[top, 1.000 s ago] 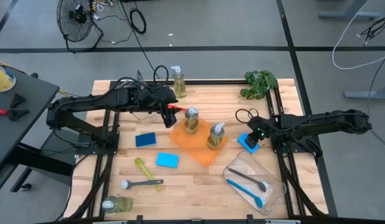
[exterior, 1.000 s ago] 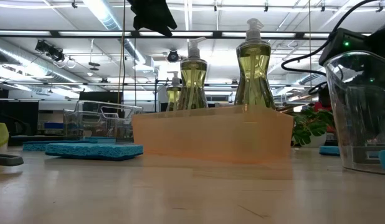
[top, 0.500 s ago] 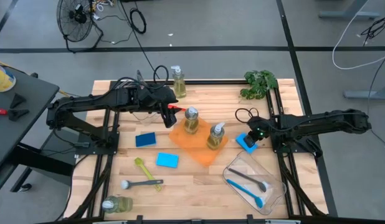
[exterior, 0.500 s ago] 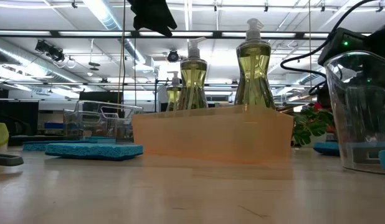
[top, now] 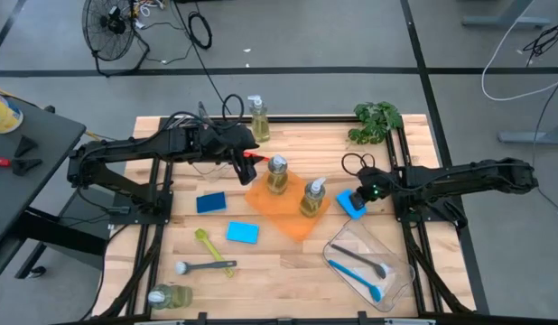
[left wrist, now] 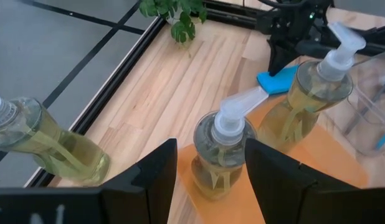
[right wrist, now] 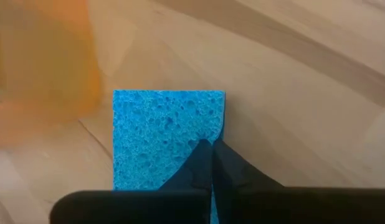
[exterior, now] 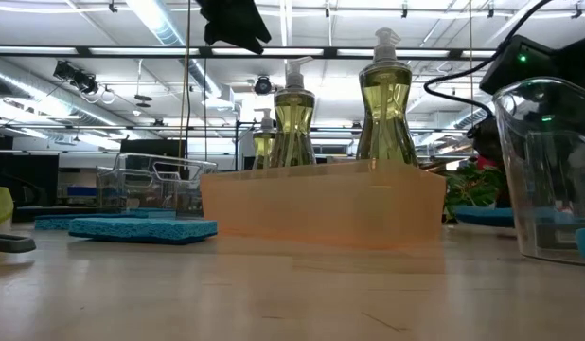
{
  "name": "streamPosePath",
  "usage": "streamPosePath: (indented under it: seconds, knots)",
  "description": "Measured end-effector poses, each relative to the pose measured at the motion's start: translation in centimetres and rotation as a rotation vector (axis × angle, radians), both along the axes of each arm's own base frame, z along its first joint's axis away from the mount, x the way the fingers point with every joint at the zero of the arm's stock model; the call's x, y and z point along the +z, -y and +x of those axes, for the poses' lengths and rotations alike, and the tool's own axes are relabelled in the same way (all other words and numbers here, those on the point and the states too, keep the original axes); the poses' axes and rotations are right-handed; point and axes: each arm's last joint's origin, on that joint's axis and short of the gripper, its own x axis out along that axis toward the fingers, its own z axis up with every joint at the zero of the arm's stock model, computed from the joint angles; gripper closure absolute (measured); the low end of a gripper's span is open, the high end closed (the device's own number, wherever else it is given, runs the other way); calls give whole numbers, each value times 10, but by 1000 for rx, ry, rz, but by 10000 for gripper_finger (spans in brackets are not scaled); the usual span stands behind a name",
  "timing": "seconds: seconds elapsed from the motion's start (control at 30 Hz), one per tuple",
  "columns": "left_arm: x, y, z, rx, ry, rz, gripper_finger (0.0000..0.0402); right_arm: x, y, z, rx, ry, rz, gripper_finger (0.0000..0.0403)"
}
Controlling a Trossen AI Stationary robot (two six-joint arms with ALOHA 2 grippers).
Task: Pick & Place Kitchen Sink Supplies
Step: Put the blue sponge into the top transparent bin
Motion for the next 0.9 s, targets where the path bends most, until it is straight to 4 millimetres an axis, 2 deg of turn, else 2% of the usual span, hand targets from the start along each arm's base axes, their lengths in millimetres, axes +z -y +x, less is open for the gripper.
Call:
streamPosePath:
  seconds: [0.23,0.43,0.67,0.9]
  knots:
    - [1,0,1,-1,19,3,209,11,1,5,37,20,-42,403]
    - [2,0,1,-1,19,3,209,34,5,8,21,-47,-174,403]
    - [2,0,2,-1,27,4,209,77,10,13,29,-95,-364,403]
    - [10,-1,6,-2,117,18,209,131,16,18,30,-73,-595,403]
